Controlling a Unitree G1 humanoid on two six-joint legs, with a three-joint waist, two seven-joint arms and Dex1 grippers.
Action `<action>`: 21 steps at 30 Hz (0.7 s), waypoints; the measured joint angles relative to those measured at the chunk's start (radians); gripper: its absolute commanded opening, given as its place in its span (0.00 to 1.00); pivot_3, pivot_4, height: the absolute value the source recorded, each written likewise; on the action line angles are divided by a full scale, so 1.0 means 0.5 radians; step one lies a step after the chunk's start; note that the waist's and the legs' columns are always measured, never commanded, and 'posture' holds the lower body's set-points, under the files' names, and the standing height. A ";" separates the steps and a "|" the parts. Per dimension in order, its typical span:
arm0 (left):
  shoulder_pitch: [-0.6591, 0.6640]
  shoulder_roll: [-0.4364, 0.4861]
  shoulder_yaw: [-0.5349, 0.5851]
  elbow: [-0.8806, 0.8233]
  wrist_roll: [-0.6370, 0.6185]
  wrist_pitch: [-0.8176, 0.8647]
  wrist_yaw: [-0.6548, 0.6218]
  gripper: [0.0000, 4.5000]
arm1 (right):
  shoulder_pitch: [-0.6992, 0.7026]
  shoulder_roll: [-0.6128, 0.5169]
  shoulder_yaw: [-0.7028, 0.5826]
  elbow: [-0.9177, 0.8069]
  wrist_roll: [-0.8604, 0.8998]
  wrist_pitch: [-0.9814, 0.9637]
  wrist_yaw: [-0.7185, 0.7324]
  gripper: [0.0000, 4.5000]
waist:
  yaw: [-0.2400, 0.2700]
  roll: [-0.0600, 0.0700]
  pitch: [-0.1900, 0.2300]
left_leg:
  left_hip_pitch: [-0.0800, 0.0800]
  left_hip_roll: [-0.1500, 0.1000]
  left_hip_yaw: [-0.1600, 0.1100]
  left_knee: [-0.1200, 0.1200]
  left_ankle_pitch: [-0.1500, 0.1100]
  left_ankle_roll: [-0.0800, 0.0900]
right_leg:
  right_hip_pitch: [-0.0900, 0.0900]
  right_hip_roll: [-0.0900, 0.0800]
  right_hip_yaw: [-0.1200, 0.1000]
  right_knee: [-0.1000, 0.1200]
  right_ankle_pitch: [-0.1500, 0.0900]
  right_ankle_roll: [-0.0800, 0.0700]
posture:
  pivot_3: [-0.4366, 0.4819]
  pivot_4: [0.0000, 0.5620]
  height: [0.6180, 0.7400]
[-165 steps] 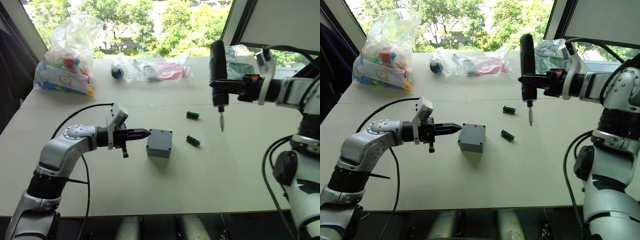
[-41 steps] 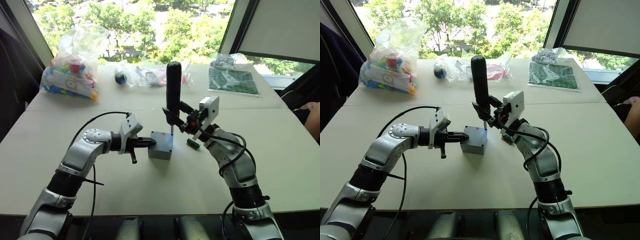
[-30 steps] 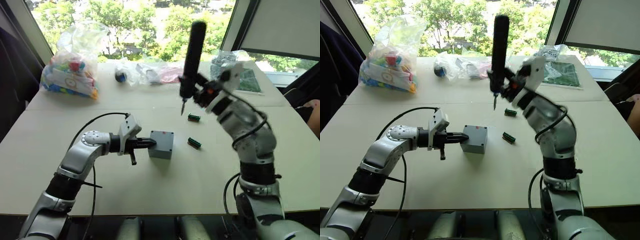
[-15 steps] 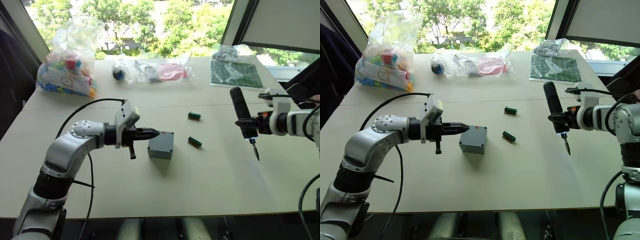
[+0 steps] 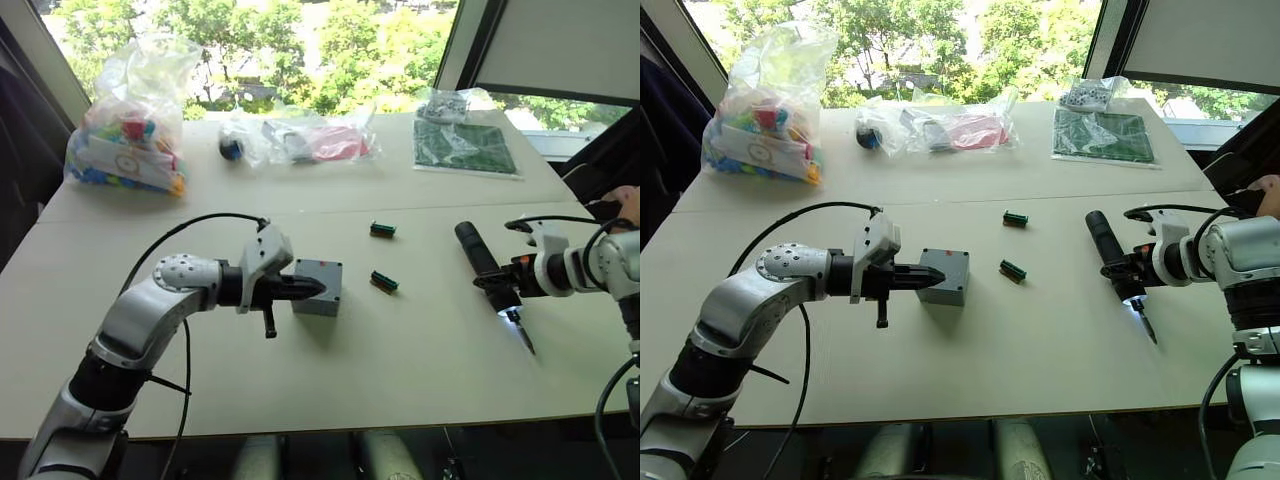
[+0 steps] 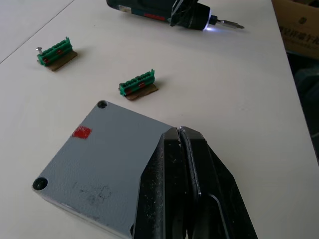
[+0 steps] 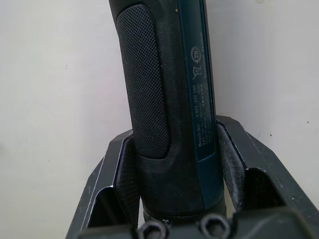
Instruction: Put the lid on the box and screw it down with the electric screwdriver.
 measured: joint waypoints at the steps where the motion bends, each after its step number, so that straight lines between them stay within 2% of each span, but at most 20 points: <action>1: 0.001 0.000 0.026 0.025 0.000 -0.015 0.005 0.00 | 0.006 0.000 0.011 -0.016 -0.020 -0.016 0.008 0.62 | 0.002 -0.001 0.000 | 0.000 0.000 0.000 0.000 0.000 0.000 | 0.000 0.000 0.000 0.000 0.000 0.000 | 0.48 0.27 1.00; 2: 0.001 0.000 0.039 0.041 0.000 -0.020 0.008 0.00 | 0.011 0.003 0.014 -0.024 -0.031 -0.029 0.010 0.65 | 0.003 -0.001 0.001 | 0.000 0.000 0.000 0.000 0.000 0.000 | 0.000 0.000 0.000 0.000 0.000 0.000 | 0.48 0.27 1.00; 4: 0.002 0.000 0.045 0.071 0.000 -0.029 0.013 0.00 | 0.015 0.006 0.013 -0.036 -0.059 -0.048 0.010 0.81 | 0.009 -0.001 0.001 | 0.000 0.000 0.000 0.001 0.000 0.000 | 0.001 0.000 0.000 0.000 0.000 0.000 | 0.48 0.27 1.00; 7: 0.002 0.000 0.049 0.107 0.000 -0.035 0.013 0.00 | 0.017 0.012 0.012 -0.044 -0.091 -0.060 0.010 0.99 | 0.021 -0.002 0.001 | 0.001 0.000 0.000 0.001 0.000 0.000 | 0.001 0.000 0.000 0.000 0.001 0.001 | 0.48 0.27 1.00; 14: 0.001 -0.005 0.128 0.217 -0.017 -0.036 0.019 0.00 | 0.054 0.013 0.005 -0.096 -0.187 -0.236 0.044 0.99 | 0.022 -0.002 0.001 | 0.001 0.000 0.000 0.002 0.000 0.000 | 0.002 -0.001 0.000 0.000 0.002 0.002 | 0.48 0.27 1.00; 17: -0.008 -0.021 0.207 0.274 -0.064 -0.024 0.032 0.00 | 0.026 0.019 -0.130 -0.130 -0.110 -0.257 0.143 0.99 | 0.021 -0.001 0.001 | 0.001 0.000 0.000 0.001 0.000 0.000 | 0.001 0.000 0.000 0.000 0.002 0.003 | 0.48 0.27 1.00; 21: -0.078 -0.041 0.344 0.392 -0.168 0.034 0.067 0.00 | 0.013 -0.003 -0.371 -0.521 0.161 -0.299 0.430 0.99 | 0.023 -0.002 0.001 | 0.001 0.002 -0.007 0.000 0.000 0.000 | 0.002 0.002 -0.006 0.000 0.004 0.007 | 0.48 0.27 1.00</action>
